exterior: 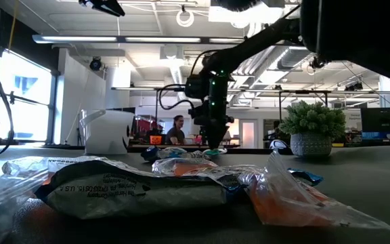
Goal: Sort candy
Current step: Put the blue gummy into the green bucket
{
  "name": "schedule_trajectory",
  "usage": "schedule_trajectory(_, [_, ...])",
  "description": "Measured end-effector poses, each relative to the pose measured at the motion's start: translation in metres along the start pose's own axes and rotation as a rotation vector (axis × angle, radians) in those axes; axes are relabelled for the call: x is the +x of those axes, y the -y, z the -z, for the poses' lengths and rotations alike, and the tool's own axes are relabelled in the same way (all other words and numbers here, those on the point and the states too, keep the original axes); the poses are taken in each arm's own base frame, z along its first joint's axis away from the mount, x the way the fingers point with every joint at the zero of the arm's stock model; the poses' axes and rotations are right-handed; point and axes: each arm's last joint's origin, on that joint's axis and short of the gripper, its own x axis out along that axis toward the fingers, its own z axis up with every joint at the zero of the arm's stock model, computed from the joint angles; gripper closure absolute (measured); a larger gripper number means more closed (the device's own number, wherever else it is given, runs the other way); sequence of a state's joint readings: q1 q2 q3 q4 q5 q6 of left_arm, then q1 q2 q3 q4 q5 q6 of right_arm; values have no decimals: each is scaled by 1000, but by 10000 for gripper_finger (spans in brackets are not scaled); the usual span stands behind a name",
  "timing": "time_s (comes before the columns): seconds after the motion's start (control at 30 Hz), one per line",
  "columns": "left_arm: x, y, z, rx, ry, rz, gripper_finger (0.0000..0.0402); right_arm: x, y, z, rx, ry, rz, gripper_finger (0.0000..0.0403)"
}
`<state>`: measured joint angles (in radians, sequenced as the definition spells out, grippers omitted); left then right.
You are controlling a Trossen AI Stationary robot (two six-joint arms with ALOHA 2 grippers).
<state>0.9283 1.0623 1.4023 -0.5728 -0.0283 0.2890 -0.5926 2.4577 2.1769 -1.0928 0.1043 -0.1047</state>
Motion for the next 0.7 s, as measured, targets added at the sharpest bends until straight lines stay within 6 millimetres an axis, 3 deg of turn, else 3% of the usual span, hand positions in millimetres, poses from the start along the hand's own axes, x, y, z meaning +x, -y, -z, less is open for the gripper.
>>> schedule_trajectory(0.4, [0,0,0,0,1,10,288,8,14,2,-21,-9,-35,267])
schedule_trajectory(0.7, [0,0,0,0,1,10,288,19,10,6,24,-63,-78,211])
